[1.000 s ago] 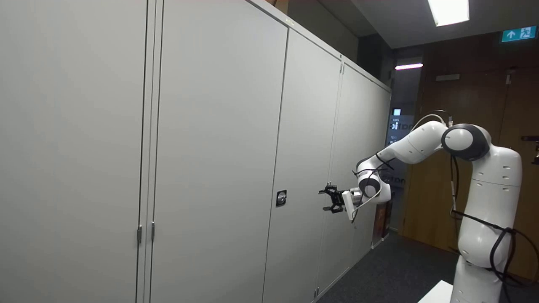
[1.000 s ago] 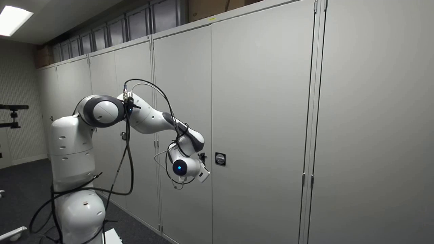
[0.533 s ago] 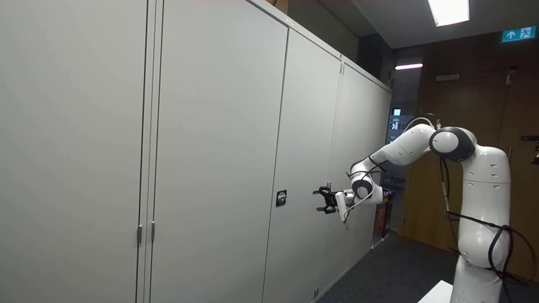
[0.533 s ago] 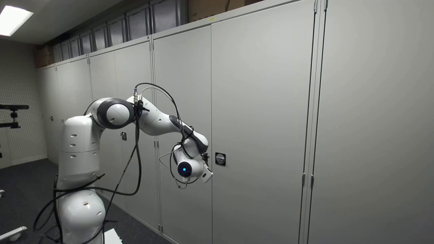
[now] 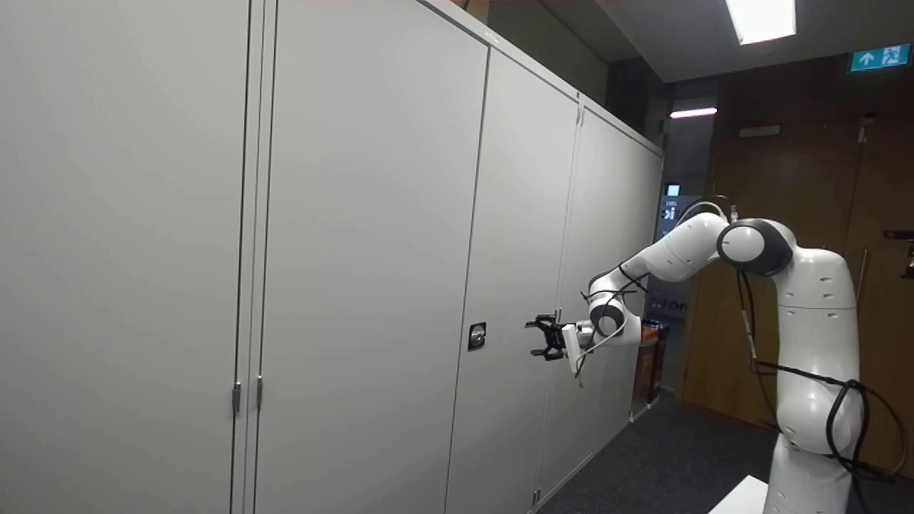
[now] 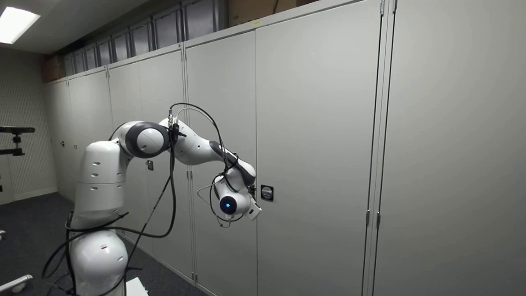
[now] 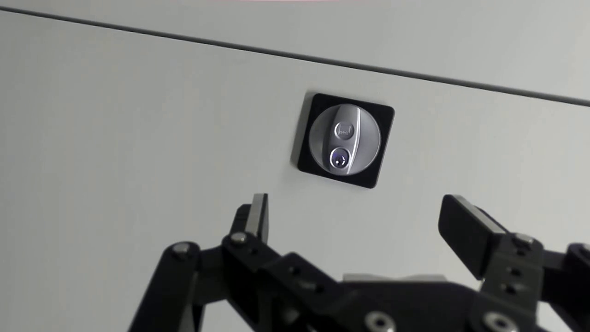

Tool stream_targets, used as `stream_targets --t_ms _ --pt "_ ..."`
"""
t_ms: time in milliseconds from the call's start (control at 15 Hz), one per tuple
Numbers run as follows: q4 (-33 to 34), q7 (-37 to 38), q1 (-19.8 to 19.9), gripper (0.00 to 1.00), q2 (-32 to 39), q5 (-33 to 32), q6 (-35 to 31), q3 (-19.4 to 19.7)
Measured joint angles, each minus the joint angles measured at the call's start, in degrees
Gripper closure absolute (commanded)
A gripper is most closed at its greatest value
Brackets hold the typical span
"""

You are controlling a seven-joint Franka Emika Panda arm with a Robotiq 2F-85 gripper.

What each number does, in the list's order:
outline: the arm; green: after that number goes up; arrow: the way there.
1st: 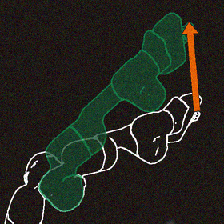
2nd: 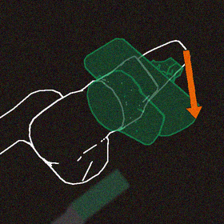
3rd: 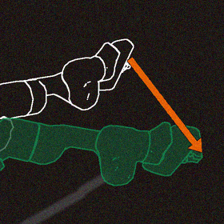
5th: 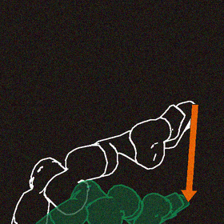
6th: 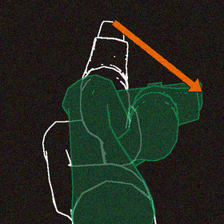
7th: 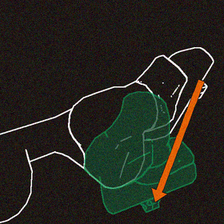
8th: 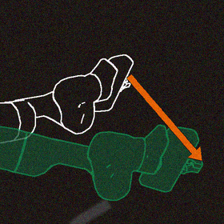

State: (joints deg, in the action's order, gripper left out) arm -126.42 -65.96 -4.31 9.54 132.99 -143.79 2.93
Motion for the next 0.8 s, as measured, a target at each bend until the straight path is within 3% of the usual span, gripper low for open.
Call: stream_targets --t_ms 400,800 --pt "-0.6 -1.7 0.0 0.0 0.4 0.3 -0.1 0.1" --pt "-0.5 -13.4 -0.2 0.0 2.4 8.9 2.7 0.1"
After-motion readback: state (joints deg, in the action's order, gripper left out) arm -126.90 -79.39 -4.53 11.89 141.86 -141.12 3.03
